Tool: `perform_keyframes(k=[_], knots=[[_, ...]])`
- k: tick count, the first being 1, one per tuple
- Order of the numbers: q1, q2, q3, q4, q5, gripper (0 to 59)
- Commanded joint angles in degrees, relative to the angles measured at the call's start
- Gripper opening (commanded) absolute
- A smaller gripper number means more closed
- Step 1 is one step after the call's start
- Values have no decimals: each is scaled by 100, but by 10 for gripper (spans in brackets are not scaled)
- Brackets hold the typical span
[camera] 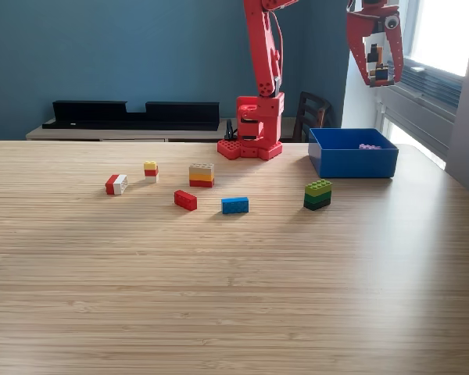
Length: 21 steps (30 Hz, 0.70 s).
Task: Grasp a lego block and put it in the bin.
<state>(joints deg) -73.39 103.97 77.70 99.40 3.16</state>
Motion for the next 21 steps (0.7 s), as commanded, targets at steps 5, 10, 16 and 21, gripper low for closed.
perform_keyframes(k=[5, 10, 16, 21], knots=[[-62, 396, 9, 229, -185, 291], [-53, 396, 35, 229, -229, 320], [44, 396, 26, 211, -229, 288], [483, 396, 9, 123, -158, 163]])
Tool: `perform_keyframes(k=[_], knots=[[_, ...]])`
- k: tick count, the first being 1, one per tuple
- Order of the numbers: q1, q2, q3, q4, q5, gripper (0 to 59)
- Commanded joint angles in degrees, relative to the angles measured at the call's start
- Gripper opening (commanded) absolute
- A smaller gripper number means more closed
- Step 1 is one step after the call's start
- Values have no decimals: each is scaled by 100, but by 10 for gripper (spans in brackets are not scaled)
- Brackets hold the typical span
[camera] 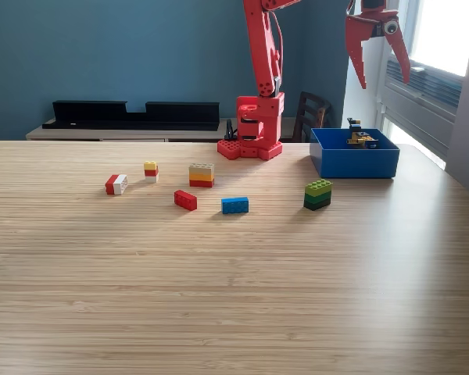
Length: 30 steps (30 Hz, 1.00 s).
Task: Grasp a lego block and put it in the bin.
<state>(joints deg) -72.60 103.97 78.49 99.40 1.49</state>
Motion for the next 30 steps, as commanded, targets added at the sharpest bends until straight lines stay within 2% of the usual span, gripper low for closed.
perform_keyframes(k=[1, 5, 9, 14, 23, 30], knots=[[571, 396, -79, 53, 62, 125], [1415, 387, -44, -378, 387, 1], [2276, 378, 272, -1028, 677, 1], [3146, 369, 949, -1670, 589, 0], [5019, 369, 1257, -2127, 554, 0], [5862, 369, 1547, -2443, 431, 0]])
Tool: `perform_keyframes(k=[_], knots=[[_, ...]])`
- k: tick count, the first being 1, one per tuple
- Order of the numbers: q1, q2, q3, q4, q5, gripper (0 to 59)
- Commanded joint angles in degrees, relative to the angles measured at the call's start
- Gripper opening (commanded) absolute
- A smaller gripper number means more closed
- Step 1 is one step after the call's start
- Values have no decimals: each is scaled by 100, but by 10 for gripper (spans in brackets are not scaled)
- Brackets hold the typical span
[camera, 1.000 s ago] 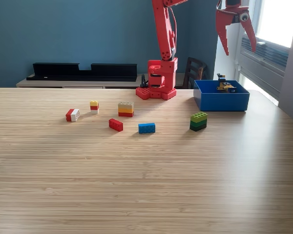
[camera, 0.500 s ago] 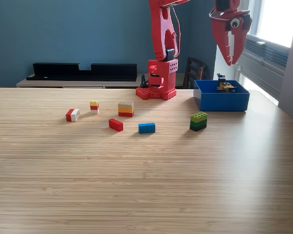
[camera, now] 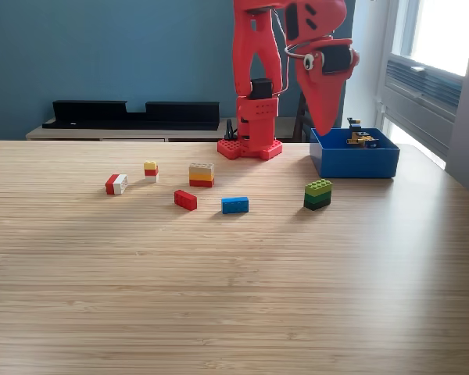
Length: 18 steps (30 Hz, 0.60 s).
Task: Grasp a lego block and put it in the bin.
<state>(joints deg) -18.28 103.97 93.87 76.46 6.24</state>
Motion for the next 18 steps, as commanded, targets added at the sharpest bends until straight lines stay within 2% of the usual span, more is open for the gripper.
perform_keyframes(k=[1, 11, 18], knots=[[510, 369, 35, -193, -44, 0], [870, 369, 527, -844, 70, 0], [888, 369, 686, -984, 158, 0]])
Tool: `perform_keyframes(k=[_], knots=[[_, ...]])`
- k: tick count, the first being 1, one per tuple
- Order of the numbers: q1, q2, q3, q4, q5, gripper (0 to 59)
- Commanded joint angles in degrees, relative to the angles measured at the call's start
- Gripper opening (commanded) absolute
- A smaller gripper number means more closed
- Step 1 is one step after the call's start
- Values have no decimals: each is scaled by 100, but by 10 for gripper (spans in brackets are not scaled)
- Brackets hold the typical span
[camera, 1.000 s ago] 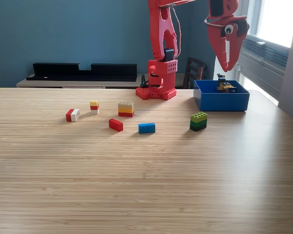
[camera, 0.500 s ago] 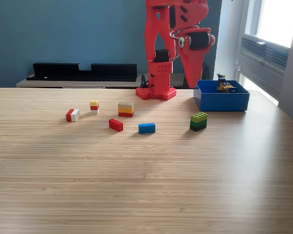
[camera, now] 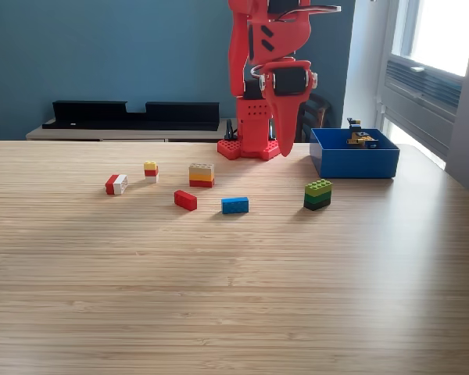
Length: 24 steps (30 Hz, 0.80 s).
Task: Grasp a lego block and put it in the bin.
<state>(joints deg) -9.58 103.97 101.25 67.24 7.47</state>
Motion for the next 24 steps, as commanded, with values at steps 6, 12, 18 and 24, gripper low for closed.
perform_keyframes(k=[6, 12, 18, 24], knots=[[97, 369, 105, -246, 0, 0], [105, 369, 255, -360, -18, 0], [246, 369, 308, -501, -18, 0], [255, 369, 396, -615, 35, 0]])
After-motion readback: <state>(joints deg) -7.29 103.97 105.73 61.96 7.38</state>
